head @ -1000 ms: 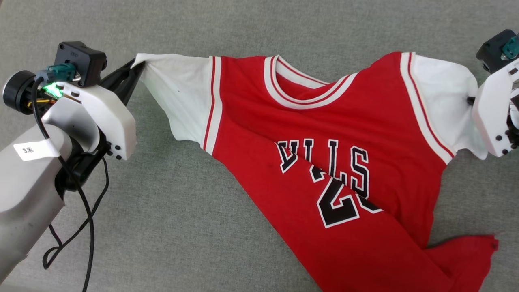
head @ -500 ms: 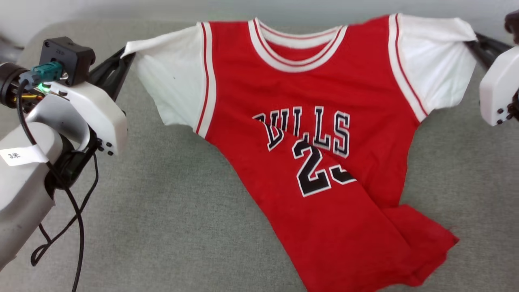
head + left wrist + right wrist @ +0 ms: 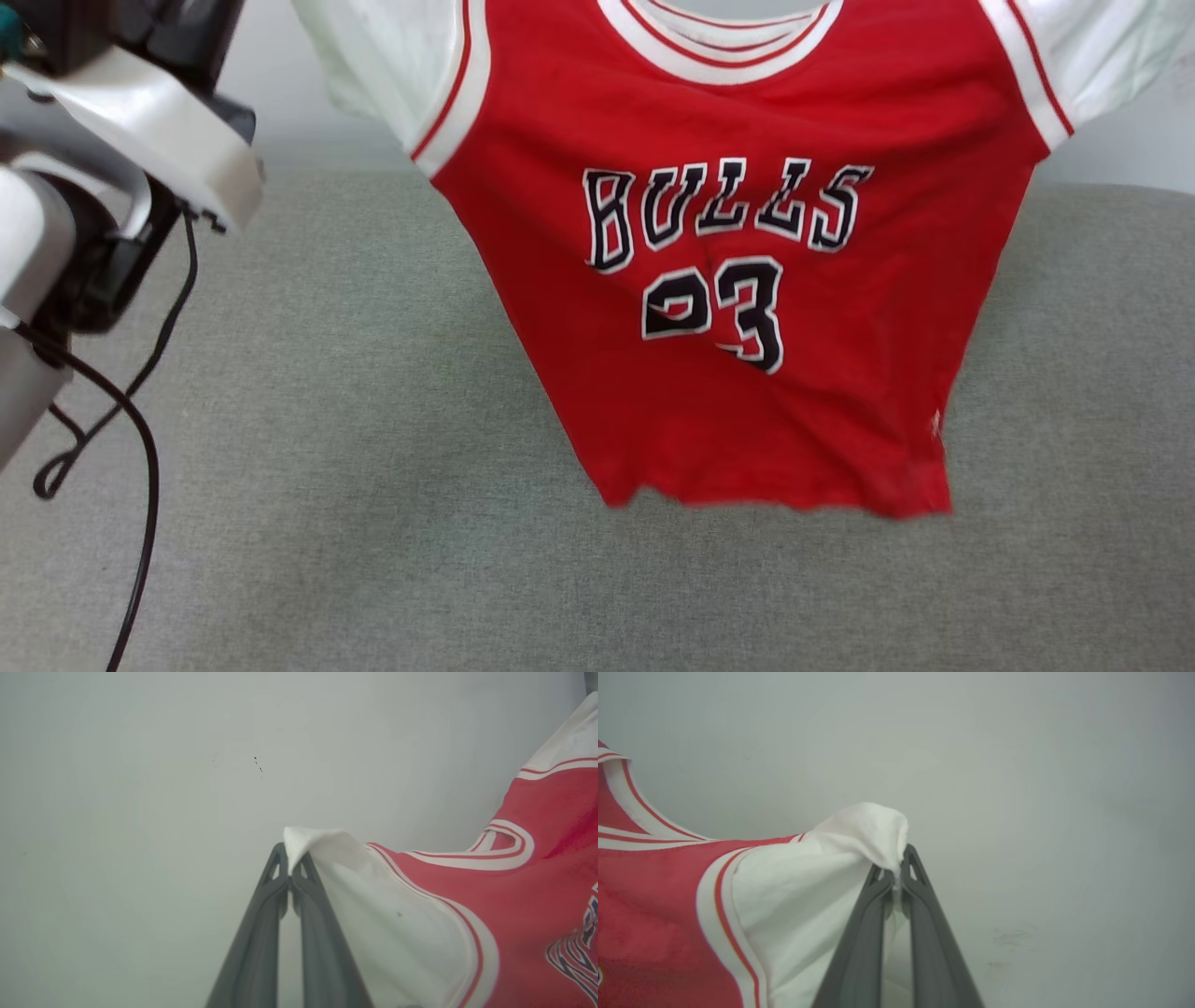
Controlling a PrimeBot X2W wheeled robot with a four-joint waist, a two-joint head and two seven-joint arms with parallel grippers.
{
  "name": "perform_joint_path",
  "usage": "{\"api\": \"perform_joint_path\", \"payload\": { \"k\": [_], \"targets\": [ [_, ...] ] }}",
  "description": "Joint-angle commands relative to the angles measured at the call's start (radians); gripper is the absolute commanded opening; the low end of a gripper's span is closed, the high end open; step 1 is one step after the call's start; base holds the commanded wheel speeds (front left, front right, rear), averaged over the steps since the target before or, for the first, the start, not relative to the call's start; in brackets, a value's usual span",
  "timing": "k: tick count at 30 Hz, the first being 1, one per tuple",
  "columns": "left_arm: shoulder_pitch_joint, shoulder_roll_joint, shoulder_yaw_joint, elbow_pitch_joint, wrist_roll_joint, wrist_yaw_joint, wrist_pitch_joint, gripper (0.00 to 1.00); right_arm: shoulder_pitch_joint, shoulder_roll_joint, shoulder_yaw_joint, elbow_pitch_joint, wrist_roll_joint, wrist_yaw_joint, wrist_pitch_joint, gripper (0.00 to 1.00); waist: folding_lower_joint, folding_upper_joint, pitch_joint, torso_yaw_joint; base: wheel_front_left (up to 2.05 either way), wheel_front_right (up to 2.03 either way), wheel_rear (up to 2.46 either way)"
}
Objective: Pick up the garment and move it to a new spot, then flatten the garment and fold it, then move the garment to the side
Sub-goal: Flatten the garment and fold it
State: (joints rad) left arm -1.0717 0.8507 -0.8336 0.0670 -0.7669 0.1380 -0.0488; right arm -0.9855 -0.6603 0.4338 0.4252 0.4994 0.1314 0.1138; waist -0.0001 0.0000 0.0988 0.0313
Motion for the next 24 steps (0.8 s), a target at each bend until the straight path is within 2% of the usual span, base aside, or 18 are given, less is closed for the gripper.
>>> {"api": "perform_joint_path", "payload": {
  "k": [1, 10, 16, 24],
  "targets": [
    [-0.037, -0.009, 0.014, -0.007, 0.012, 0.004, -0.010, 0.00, -0.021, 0.011, -0.024, -0.027, -0.013, -0.001, 0.006, 0.00, 0.0001, 0.0000, -0.008, -0.009, 0.00, 0.00, 0.00],
    [-0.184, -0.048, 0.054, 0.035, 0.018, -0.023, -0.005, 0.00, -0.106, 0.048, -0.097, -0.104, -0.074, -0.002, 0.062, 0.00, 0.0001, 0.0000, 0.059, -0.026, 0.00, 0.00, 0.00],
    [-0.363, -0.111, 0.084, 0.172, 0.017, -0.099, -0.010, 0.00, -0.269, 0.086, -0.126, -0.071, -0.145, -0.001, 0.104, 0.00, 0.0001, 0.0000, 0.200, -0.028, 0.00, 0.00, 0.00],
    [-0.658, -0.206, 0.108, 0.383, 0.061, -0.173, -0.030, 0.00, -0.570, 0.133, -0.158, 0.059, -0.246, -0.001, 0.103, 0.00, 0.0001, 0.0000, 0.396, -0.027, 0.00, 0.00, 0.00]
  ]
}}
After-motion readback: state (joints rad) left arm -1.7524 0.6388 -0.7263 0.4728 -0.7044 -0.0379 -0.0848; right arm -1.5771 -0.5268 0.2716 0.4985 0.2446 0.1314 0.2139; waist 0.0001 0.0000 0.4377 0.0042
